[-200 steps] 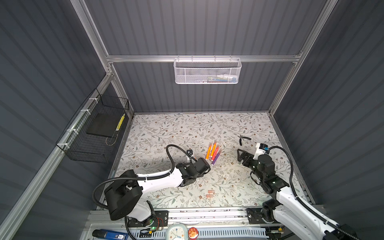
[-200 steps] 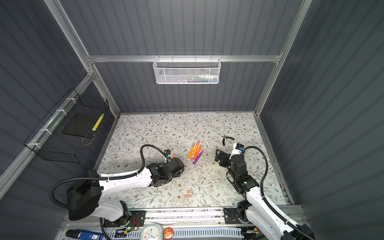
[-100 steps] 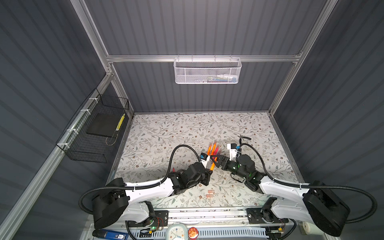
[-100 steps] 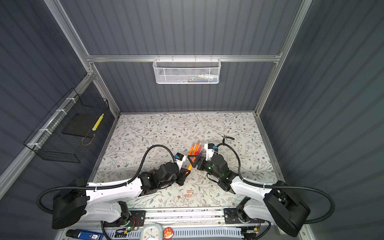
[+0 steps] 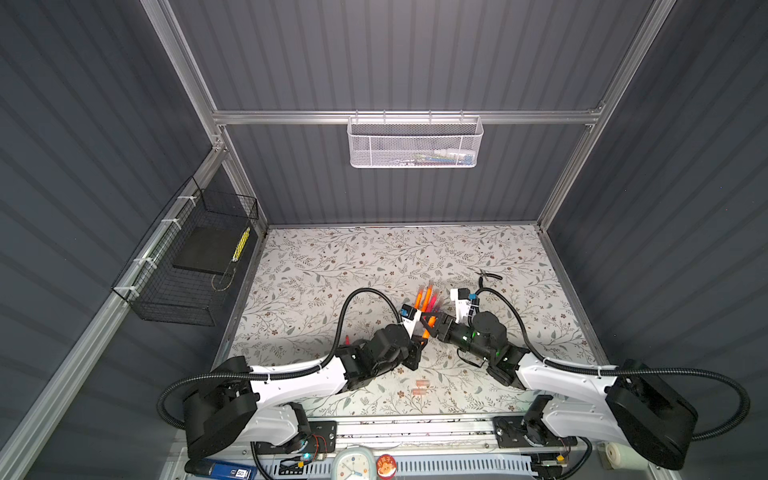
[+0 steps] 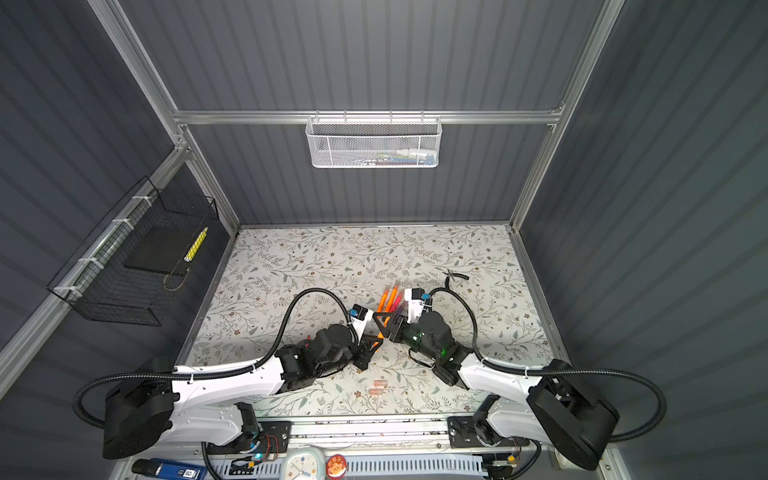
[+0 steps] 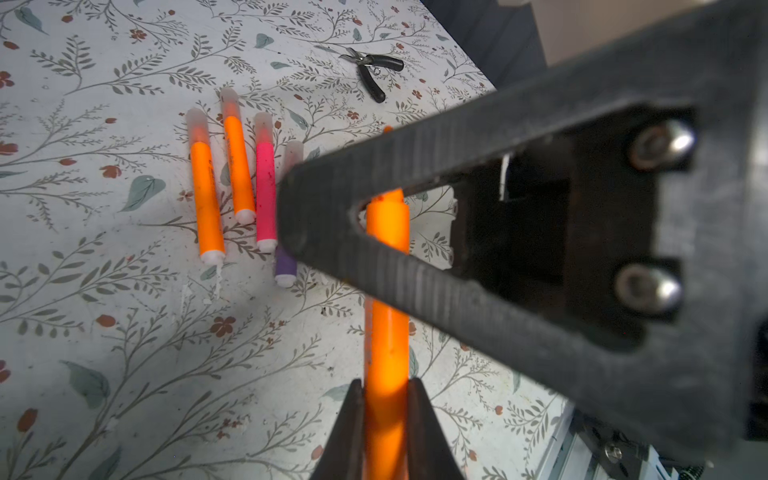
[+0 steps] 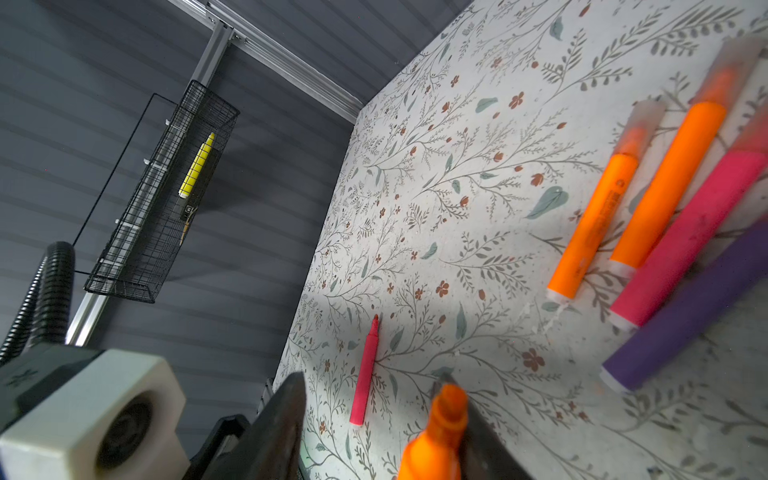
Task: Insert the pens into the pen caps
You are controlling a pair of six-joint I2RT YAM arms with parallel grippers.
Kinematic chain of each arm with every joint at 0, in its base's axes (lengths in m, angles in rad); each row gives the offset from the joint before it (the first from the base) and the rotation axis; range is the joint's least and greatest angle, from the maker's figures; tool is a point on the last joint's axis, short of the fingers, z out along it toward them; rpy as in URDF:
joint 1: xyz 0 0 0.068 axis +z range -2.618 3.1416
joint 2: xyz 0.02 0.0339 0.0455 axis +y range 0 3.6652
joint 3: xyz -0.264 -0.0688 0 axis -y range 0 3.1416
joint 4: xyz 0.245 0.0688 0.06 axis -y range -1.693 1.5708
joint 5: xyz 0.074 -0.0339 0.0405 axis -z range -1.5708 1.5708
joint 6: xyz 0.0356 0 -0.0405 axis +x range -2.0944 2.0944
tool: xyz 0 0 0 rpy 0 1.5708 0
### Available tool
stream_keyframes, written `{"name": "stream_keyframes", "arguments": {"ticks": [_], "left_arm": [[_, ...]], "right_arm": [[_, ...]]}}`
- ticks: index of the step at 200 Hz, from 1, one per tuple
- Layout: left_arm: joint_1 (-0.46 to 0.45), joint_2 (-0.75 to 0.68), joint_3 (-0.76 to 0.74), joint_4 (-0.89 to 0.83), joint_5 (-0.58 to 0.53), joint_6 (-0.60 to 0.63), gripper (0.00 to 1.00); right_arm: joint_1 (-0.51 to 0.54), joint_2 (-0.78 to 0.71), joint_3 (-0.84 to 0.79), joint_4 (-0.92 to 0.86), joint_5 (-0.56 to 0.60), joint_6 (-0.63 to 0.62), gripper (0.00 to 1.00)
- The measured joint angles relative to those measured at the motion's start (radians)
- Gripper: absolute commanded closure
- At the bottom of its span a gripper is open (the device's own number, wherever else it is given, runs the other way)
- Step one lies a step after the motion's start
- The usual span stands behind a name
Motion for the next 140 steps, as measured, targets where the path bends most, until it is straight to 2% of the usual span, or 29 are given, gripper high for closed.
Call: {"name": "stream_keyframes", "arguments": {"ticks": [29,94,129,140], "left_arm": [[0.000,-0.028,-0.019,0.000,-0.010,0.000,1.00],[0.000,-0.037,-0.032,0.008,-0.017,0.000,1.00],[0.000,-0.038,-0.035,0.011,-0.025,-0.001,1.00],[0.000,-0.042,-0.043,0.018,-0.027,0.000,0.95]], "right_arm": [[0.005,0.000,0.000,-0.012,0.010,-0.002,0.63],[0.025,0.039,0.022,-0.012,0.012,0.003,0.65],[0.034,0.069,0.031,-0.012,0.015,0.007,0.83],[0.036,0.074,0.034,-0.013,0.018,0.016,0.88]]}}
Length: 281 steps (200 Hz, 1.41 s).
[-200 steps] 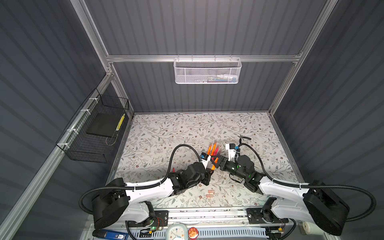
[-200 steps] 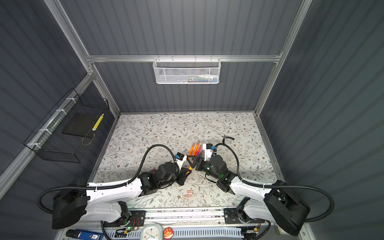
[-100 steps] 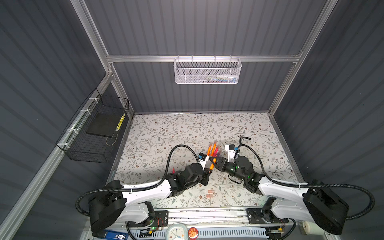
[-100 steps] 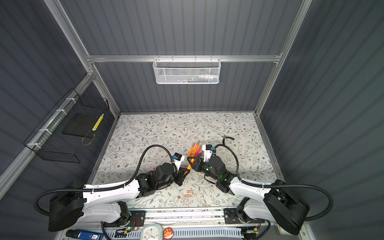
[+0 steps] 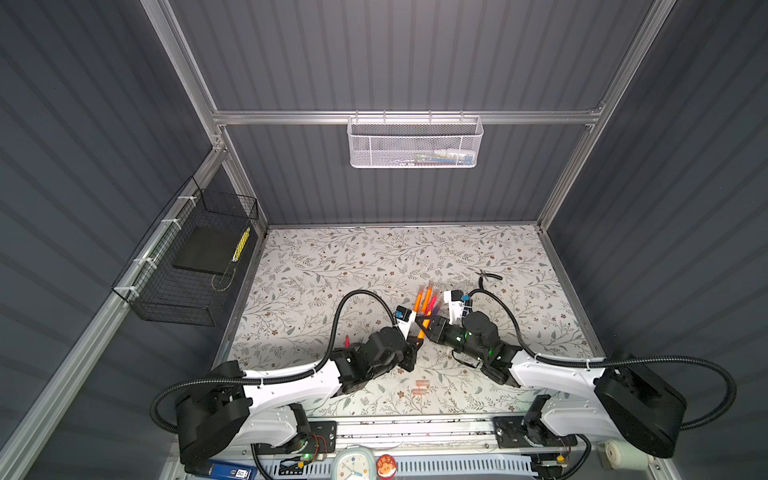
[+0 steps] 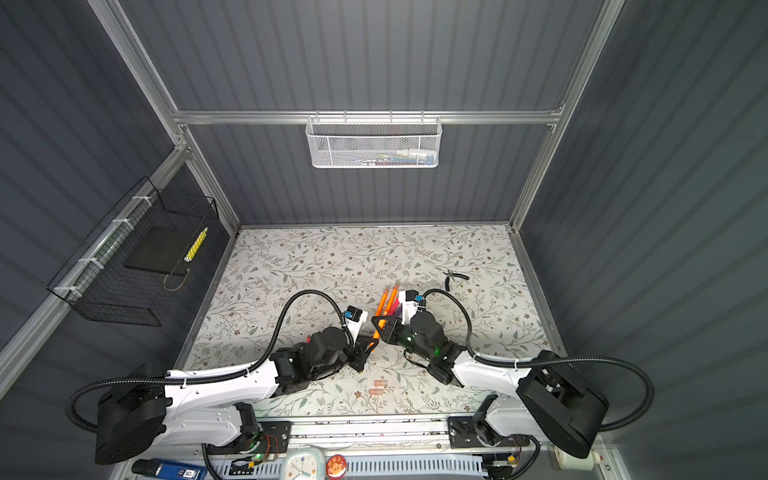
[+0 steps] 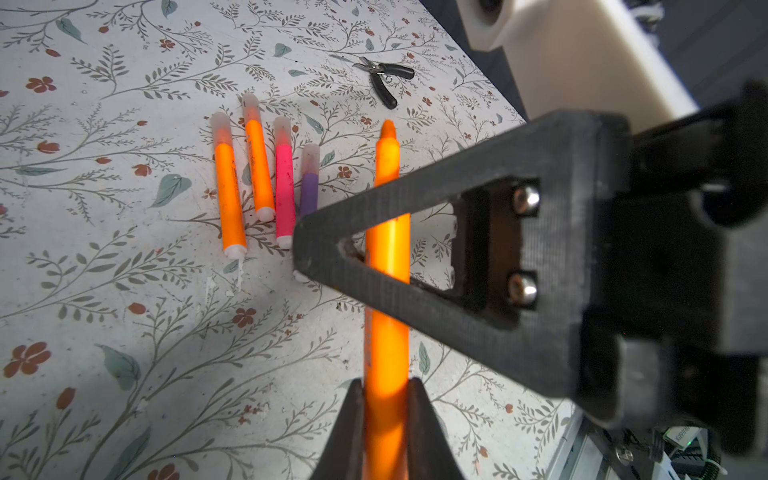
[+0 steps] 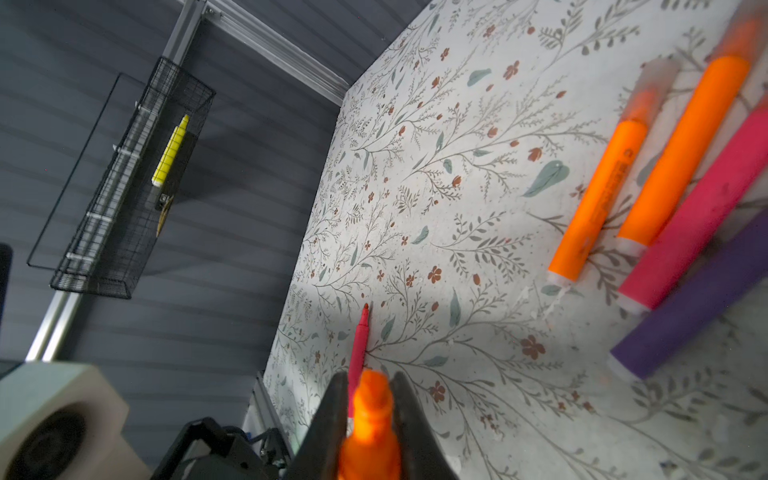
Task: Insert the pens into the pen caps
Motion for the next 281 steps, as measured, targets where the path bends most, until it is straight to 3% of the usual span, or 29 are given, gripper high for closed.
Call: {"name": "stream_keyframes", "arguments": {"ticks": [50,120,134,170,177,221,281], "left_arm": [[0.000,-0.022,-0.027,0.021,-0.006,-0.004,0.77],[-0.005,-0.021,-0.036,0.040,-0.020,-0.008,0.72],[-0.005,-0.021,-0.037,0.043,-0.023,-0.008,0.73],[-0.004,-0.021,-0.041,0.042,-0.031,-0.018,0.95],[-0.005,-0.021,-0.043,0.042,-0.035,-0.018,1.00],[-0.005,-0.022,-0.046,0.040,-0.060,-0.020,1.00],[-0.004,-0.044,-0.046,-0.002,-0.220,-0.023,1.00]], "right_arm": [[0.019,0.000,0.000,0.004,0.008,0.002,0.94],[0.073,0.002,0.027,0.016,0.009,-0.002,0.96],[0.077,0.010,0.032,0.024,0.010,-0.002,0.96],[0.087,0.035,0.040,0.040,0.014,-0.003,0.95],[0.088,0.039,0.041,0.042,0.014,-0.003,0.92],[0.090,0.048,0.045,0.043,0.019,-0.008,0.60],[0.100,-0.045,0.026,-0.023,0.073,-0.014,0.43]]}}
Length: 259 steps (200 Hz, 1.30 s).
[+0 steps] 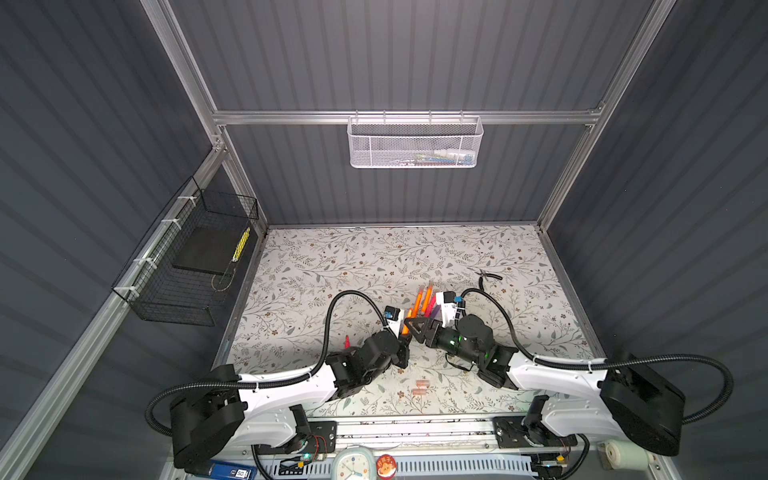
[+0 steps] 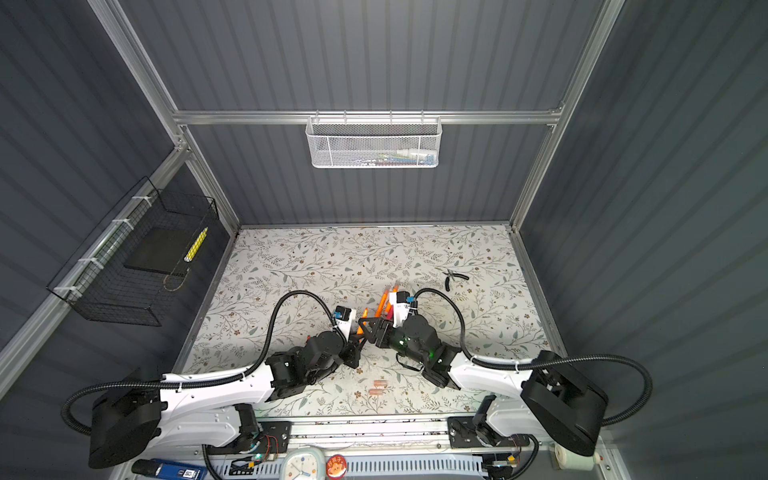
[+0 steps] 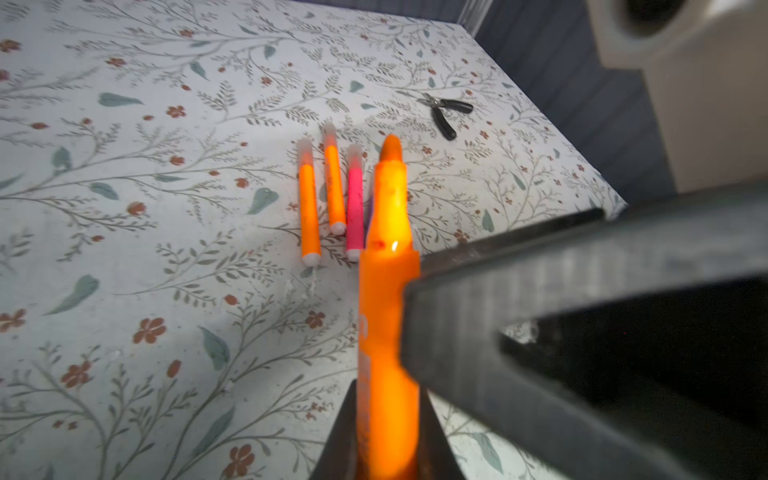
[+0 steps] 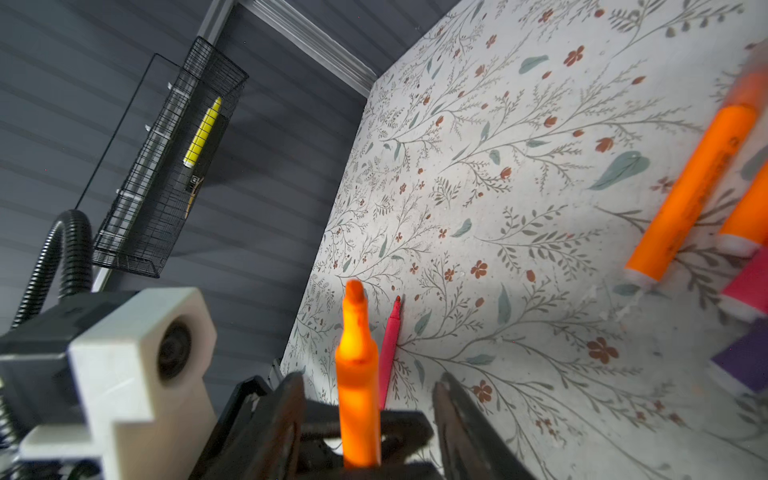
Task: Insert the pens into the pen caps
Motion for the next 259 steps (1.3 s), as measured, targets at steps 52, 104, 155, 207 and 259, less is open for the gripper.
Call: {"name": "stream_keyframes", "arguments": {"ticks": [52,104,155,207,259], "left_arm": [[0.120,-0.053,0.004,-0.055,-0.101,0.013,1.00],[0.181,-0.161,0.011,-0.125,-0.090,0.085,1.00],[0.181,-0.193,0.010,-0.124,-0.123,0.133,1.00],[0.181,-0.141,0.016,-0.135,-0.126,0.147,1.00],[0.181,-0.208,0.009,-0.145,-0.126,0.143,1.00]], "right_arm": [[0.044,-0.227,-0.061,-0.218,0.126,0.012,0.35],[0.068,-0.269,-0.020,-0.456,0.146,0.003,0.36],[0.105,-0.138,-0.010,-0.566,0.078,0.032,0.40],[0.223,-0.127,0.010,-0.666,0.087,0.089,0.40],[0.276,-0.129,-0.021,-0.676,0.106,0.154,0.41]]}}
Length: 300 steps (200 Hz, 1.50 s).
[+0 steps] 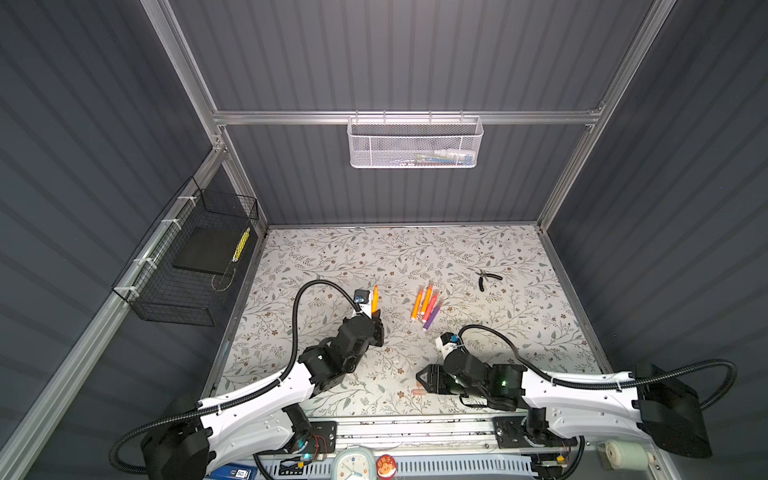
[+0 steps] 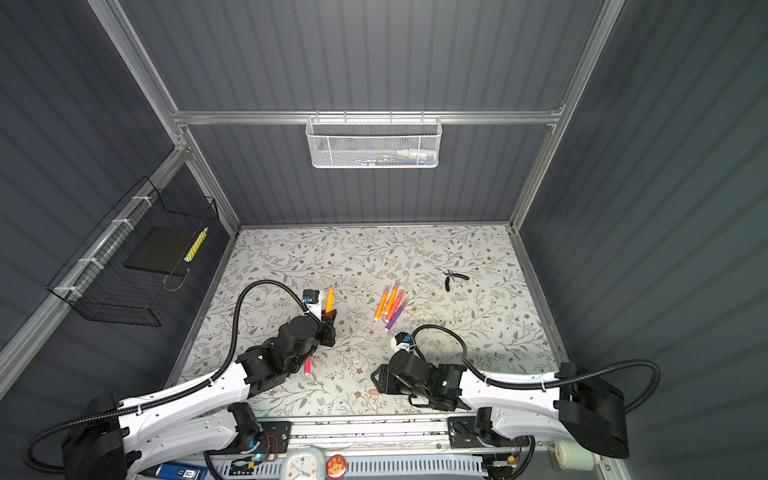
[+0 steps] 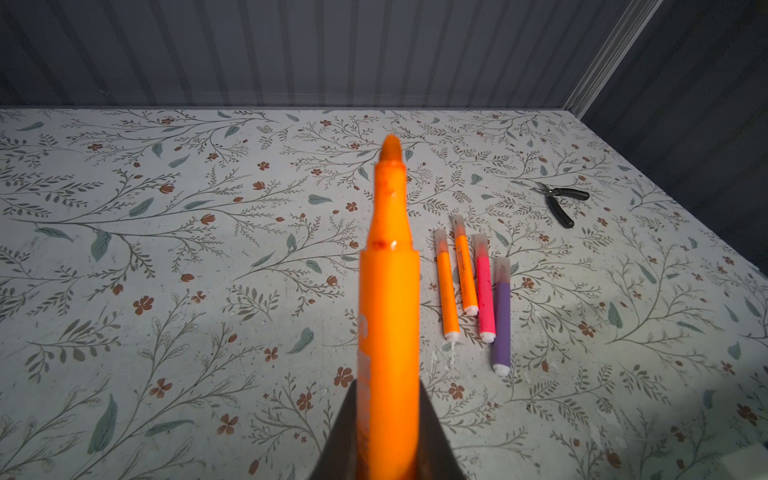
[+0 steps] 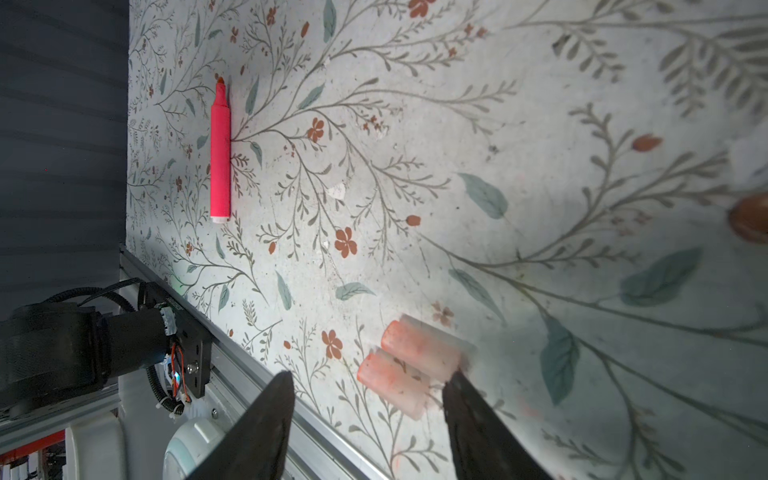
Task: Insert the pens into the pen caps
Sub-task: 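Lower the right gripper toward the pink caps while the left gripper holds the marker, then grasp one pink cap with the right gripper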
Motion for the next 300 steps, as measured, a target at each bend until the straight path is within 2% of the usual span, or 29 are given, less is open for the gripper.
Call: {"name": "stream_keyframes", "arguments": {"ticks": [70,117,199,269,300], "left_arm": [[0.000,-0.019,0.000,-0.011,0.000,-0.010,1.00],[0.000,-0.012,0.000,-0.014,-0.001,-0.011,1.00],[0.000,-0.016,0.000,-0.015,-0.005,-0.011,1.00],[0.000,-0.048,-0.005,-0.031,-0.026,-0.011,1.00],[0.000,-0.066,-0.016,-0.040,-0.046,-0.011,1.00]], "right_arm": [[0.031,0.043,-0.004,-0.010,0.000,0.030,0.39],[0.031,0.133,0.014,0.014,0.003,0.029,0.39],[0.026,0.347,0.171,0.071,0.002,-0.006,0.40],[0.023,0.528,0.364,0.038,-0.036,-0.087,0.44],[0.023,0.545,0.417,-0.019,-0.029,-0.121,0.44]]}}
